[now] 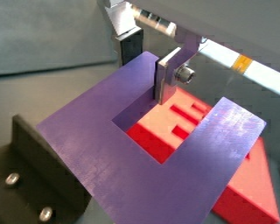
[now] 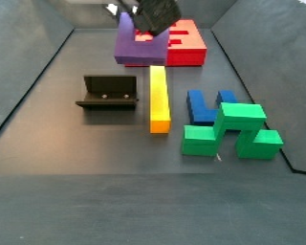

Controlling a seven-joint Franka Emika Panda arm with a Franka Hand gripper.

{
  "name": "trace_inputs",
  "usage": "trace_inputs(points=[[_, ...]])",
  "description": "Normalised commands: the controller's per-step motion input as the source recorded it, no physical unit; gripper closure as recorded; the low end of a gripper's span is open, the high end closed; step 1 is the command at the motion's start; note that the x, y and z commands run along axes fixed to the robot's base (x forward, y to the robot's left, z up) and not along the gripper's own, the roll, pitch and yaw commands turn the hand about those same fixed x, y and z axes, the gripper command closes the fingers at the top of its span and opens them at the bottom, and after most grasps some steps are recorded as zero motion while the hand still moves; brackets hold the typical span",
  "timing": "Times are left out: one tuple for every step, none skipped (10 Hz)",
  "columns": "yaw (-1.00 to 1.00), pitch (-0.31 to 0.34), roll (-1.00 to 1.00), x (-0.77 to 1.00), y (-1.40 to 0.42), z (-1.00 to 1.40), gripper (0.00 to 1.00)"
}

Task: Pick up the purple object. Move up. Place the purple object on the fixture. Regrasp the purple object. Move to above the board. Insert the purple object.
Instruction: Place the purple object on the fixture.

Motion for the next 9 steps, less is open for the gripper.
trace_inputs(points=[[-0.11,0.0,-0.73,0.96,0.05,0.08,1.0],[0.0,0.0,-0.68,0.92,0.08,0.1,1.0],[0.0,0.014,-0.65,0.92,0.1,0.16,1.0],[0.0,0.06,-0.65,0.9,0.17,0.24,1.0],[-0.03,0.117,-0.63,0.87,0.22,0.31,1.0],[-0.03,0.146,-0.62,0.82,0.25,0.21,1.0],[-0.02,0.183,-0.38,0.81,0.17,0.0,1.0],[0.0,0.034,-0.23,0.81,0.13,-0.17,1.0],[0.0,0.0,0.0,0.95,0.05,-0.33,1.0]])
